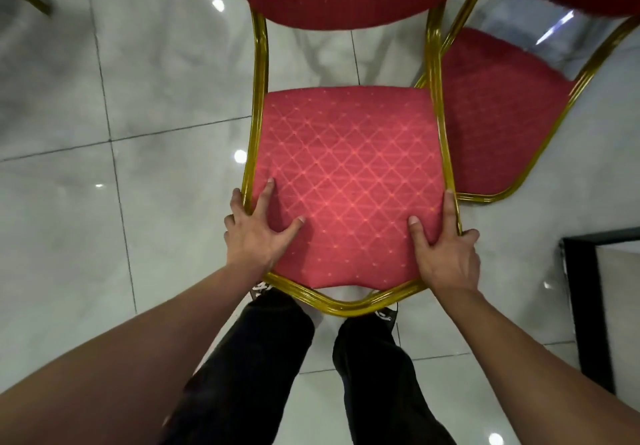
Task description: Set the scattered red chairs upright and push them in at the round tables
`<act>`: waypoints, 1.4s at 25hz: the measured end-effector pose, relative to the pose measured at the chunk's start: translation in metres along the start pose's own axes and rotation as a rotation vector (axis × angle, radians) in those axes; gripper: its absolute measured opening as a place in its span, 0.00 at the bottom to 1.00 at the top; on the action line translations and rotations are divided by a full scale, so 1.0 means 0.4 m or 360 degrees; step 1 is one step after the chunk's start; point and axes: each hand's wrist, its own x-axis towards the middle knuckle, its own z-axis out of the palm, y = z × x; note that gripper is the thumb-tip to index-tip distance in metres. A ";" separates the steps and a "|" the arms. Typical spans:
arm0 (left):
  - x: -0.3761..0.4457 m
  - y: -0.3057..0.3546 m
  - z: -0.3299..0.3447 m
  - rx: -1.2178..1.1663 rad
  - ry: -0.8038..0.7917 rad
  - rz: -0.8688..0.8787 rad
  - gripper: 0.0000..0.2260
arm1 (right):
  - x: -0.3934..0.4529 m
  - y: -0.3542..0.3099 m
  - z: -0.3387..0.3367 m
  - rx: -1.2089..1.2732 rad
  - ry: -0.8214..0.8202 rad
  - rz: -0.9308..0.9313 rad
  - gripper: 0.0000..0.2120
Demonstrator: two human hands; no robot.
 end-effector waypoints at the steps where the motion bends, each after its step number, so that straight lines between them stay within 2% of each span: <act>1: -0.031 0.008 -0.047 0.0039 0.0005 0.0018 0.41 | -0.036 -0.019 -0.043 -0.0020 -0.0012 0.0008 0.37; 14: -0.285 0.090 -0.537 0.0329 0.0003 0.0206 0.38 | -0.309 -0.235 -0.471 -0.0108 -0.0272 0.0123 0.40; 17: -0.323 0.102 -0.639 0.0270 -0.0036 0.0237 0.35 | -0.331 -0.264 -0.535 -0.0115 -0.0337 0.0106 0.41; 20: -0.390 0.104 -0.734 0.0109 -0.0032 0.0344 0.39 | -0.329 -0.295 -0.605 -0.0072 -0.0418 0.0088 0.42; 22: -0.451 0.111 -0.774 0.0103 0.0098 0.0534 0.41 | -0.326 -0.321 -0.659 0.0009 -0.0467 0.0083 0.42; 24: -0.514 0.131 -0.789 0.0041 0.0341 0.0673 0.35 | -0.321 -0.352 -0.705 0.0139 -0.0519 0.0064 0.43; 27: -0.558 0.184 -0.825 -0.0038 0.0662 0.0838 0.29 | -0.322 -0.411 -0.775 0.0306 -0.0535 0.0016 0.51; 29: -0.542 0.225 -0.861 -0.0113 0.0764 0.0857 0.29 | -0.334 -0.449 -0.829 0.0345 -0.0488 -0.0012 0.49; 31: -0.514 0.268 -0.894 -0.0174 0.0823 0.0837 0.29 | -0.360 -0.475 -0.878 0.0288 -0.0344 -0.0032 0.42; 33: -0.486 0.308 -0.923 -0.0233 0.0869 0.0835 0.30 | -0.410 -0.498 -0.914 0.0146 0.0002 -0.0193 0.38; 35: -0.455 0.341 -0.949 -0.0255 0.0887 0.0828 0.31 | -0.462 -0.526 -0.924 0.0188 0.0436 -0.0628 0.35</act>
